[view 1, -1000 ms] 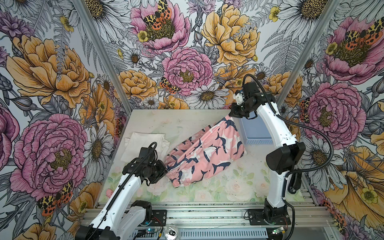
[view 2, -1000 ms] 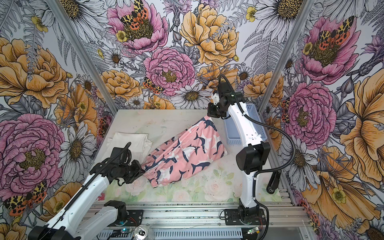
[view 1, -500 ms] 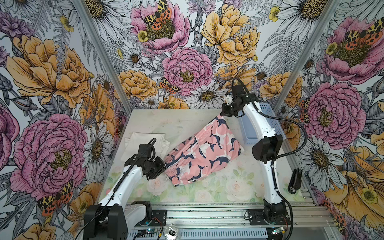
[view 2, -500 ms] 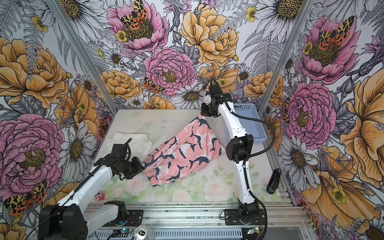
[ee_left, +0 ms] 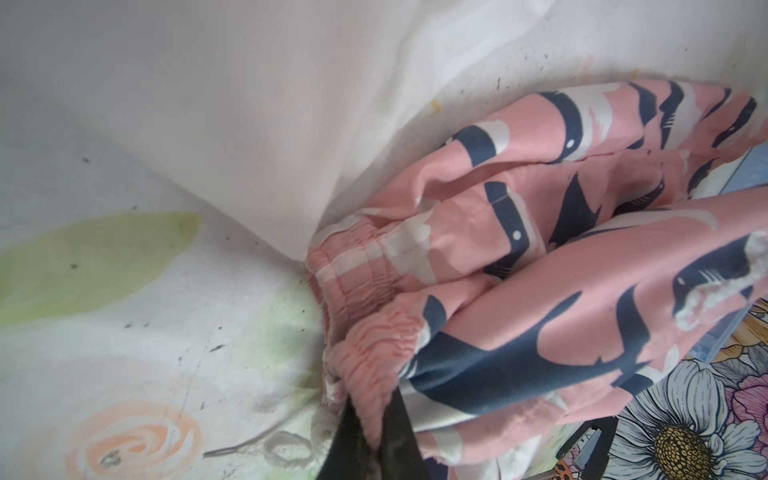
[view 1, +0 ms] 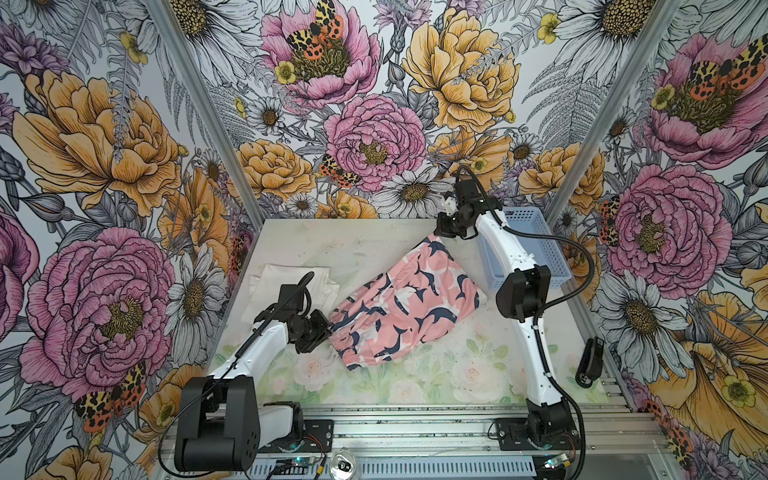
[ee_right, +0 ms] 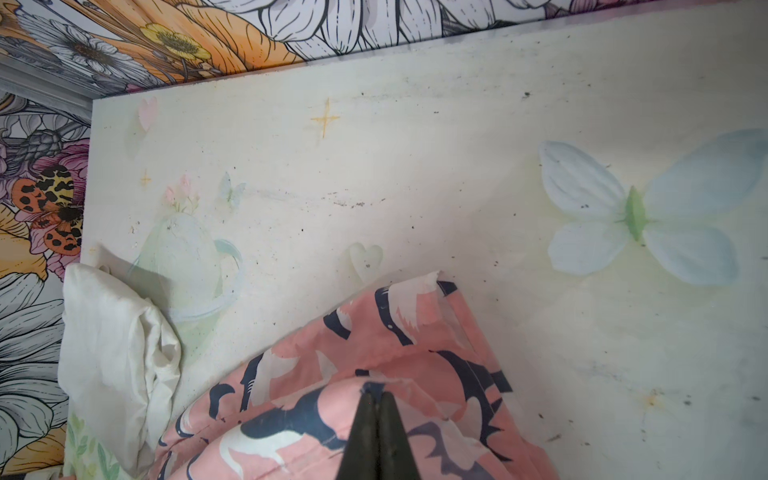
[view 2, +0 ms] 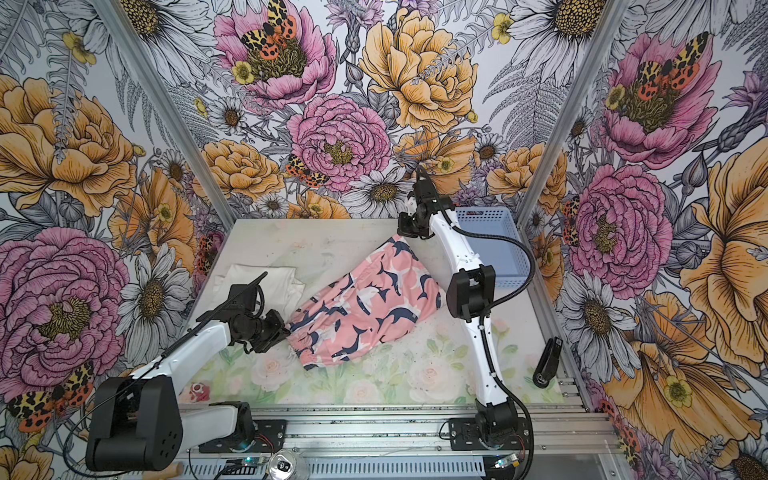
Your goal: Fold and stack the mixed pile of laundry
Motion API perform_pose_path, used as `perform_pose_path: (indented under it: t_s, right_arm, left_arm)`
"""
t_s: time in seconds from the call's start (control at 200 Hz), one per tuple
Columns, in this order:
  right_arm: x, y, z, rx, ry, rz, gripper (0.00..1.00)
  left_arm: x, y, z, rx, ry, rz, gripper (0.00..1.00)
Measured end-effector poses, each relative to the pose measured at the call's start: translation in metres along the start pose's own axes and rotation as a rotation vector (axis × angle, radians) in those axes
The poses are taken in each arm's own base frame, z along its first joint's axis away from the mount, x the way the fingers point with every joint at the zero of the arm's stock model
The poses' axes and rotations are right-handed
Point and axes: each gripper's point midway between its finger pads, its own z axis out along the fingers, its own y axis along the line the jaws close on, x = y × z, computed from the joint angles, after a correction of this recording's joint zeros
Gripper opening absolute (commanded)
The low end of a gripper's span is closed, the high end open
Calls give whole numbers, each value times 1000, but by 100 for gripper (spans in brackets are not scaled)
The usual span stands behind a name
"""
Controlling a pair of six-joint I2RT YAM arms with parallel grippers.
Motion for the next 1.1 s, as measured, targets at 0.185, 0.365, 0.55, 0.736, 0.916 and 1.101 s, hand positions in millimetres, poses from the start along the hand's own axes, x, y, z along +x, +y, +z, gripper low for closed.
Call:
perform_pose_path:
  t_s: [0.185,0.365,0.55,0.736,0.916,1.101]
  right_arm:
    - [6,-10,31,-1,22,12,0]
    - [7,-15,45,-4,21,29,23]
    - [1,-13,45,-10,-4,15,45]
    - [8,-6,29,-3,7,2,46]
    - [36,15,-7,-1,49,-29,45]
    - [76,45,-22,-22,104,-87,43]
  left_arm:
    - [-2,2,3,-5,2,-5,0]
    - [-4,3,2,-4,-3,5,23]
    - [-8,-3,-10,15,-52,7,44]
    - [-18,-28,-48,78,-169,58,45]
    - [12,-53,-50,94,-130,162,44]
    - [64,-75,-22,46,27,307,44]
